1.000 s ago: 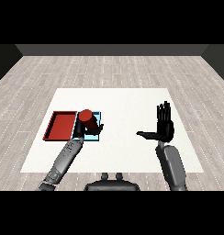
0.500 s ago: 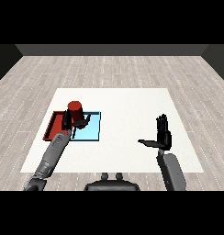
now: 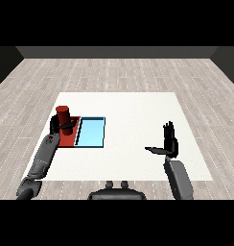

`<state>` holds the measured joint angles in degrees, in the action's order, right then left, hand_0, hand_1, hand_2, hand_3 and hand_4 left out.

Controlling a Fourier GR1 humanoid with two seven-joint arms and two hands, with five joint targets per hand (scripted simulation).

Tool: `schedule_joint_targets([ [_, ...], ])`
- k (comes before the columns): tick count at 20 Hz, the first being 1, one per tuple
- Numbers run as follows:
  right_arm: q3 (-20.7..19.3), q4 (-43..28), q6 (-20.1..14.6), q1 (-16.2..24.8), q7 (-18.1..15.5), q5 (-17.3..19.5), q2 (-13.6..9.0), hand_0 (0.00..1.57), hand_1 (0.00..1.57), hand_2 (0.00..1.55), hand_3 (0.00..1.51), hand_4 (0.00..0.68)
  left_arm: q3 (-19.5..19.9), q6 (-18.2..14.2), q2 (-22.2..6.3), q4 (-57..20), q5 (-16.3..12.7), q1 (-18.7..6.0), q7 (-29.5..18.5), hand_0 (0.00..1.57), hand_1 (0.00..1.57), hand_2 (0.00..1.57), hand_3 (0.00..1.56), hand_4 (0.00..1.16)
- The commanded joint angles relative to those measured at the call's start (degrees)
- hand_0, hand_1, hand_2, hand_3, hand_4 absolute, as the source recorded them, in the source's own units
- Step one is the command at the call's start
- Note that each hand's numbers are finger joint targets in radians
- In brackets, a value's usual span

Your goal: Pick the red can and put it in the red box

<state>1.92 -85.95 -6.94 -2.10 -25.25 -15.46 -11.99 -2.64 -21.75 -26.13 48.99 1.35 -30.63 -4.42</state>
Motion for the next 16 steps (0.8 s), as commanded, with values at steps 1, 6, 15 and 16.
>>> schedule_joint_targets([
  [1, -0.7, 2.5, 0.8, -1.1, -2.4, 0.2, 0.4, 0.00, 0.00, 0.00, 0.00, 0.000, 3.6, 0.4, 0.4, -14.6, -0.1, -0.6, -6.7, 1.57, 1.57, 1.57, 1.49, 1.09],
  [6, -0.6, -0.3, -0.9, -2.2, -1.6, 2.1, -0.1, 0.00, 0.00, 0.00, 0.00, 0.000, 4.1, -1.5, -1.9, -28.8, 3.5, -6.7, -3.8, 1.39, 1.39, 1.44, 1.43, 1.05],
  [15, -2.1, -2.8, 1.4, -0.5, -3.3, 1.6, -1.9, 0.00, 0.00, 0.00, 0.00, 0.000, 6.2, -0.6, -1.2, -42.3, 4.0, -10.8, -2.3, 0.76, 0.76, 0.76, 0.00, 0.67],
  [16, -0.9, -1.6, 1.0, -0.1, -5.2, 2.2, 0.1, 0.00, 0.00, 0.00, 0.00, 0.000, 7.3, -1.1, 0.5, -42.2, 3.0, -13.3, -0.7, 1.13, 1.13, 1.09, 0.00, 0.53],
])
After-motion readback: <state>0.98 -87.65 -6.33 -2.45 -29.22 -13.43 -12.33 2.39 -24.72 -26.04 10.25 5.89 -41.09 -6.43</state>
